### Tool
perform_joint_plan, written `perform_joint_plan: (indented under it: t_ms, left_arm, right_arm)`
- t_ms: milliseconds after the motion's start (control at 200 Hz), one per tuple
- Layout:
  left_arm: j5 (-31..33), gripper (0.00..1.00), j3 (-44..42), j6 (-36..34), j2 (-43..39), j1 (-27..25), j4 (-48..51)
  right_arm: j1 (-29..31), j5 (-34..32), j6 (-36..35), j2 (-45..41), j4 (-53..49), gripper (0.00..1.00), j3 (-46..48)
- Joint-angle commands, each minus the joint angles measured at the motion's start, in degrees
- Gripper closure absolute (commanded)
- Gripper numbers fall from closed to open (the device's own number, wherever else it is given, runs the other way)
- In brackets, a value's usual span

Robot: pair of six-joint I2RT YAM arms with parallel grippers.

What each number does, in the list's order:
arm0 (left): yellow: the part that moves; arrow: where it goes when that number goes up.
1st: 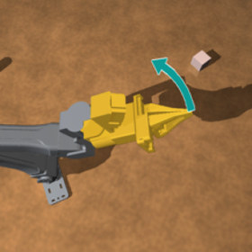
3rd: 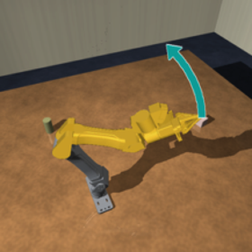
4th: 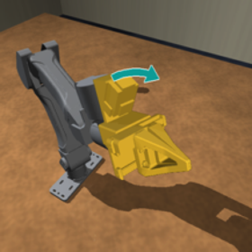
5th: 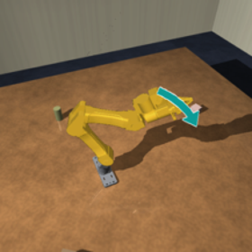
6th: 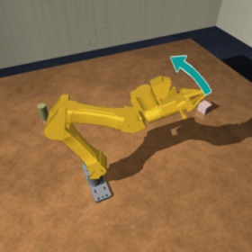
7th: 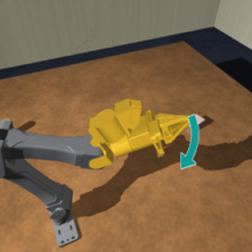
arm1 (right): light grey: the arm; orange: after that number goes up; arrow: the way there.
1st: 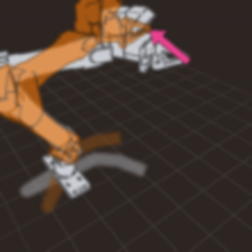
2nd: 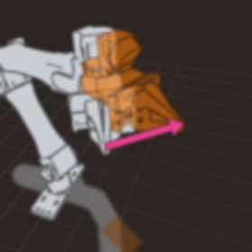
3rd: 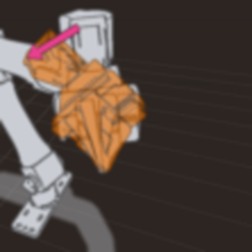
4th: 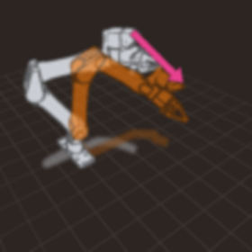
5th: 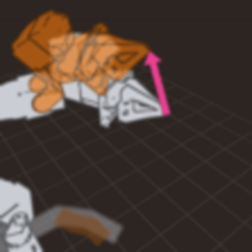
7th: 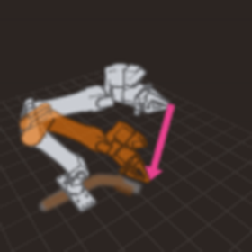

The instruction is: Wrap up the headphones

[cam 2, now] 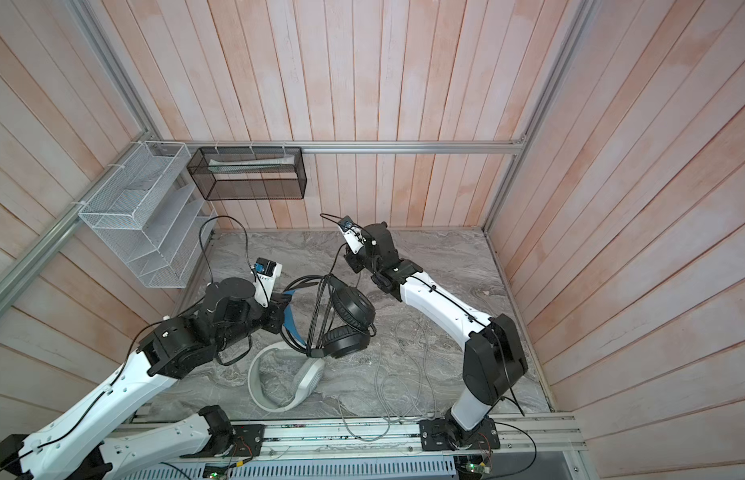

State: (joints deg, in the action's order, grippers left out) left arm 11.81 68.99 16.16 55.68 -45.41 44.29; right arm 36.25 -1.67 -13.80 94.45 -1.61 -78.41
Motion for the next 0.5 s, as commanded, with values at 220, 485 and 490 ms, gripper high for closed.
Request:
perform_joint_plan:
  t_ms: [220,485,490]
  left_arm:
    - [-3.86,1.0,8.18,4.64,0.12,-0.03,-2.24]
    - [-1.03,1.0,14.89,4.71,2.41,0.04,-1.5]
    - [-1.02,1.0,14.96,4.69,2.45,0.05,-1.49]
  right_arm:
    - [-2.13,14.24,8.5,-3.33,9.97,0.64,11.6]
    - [-2.26,18.08,15.02,-3.35,18.57,0.64,19.81]
    - [-2.25,18.09,15.16,-3.33,18.79,0.64,20.02]
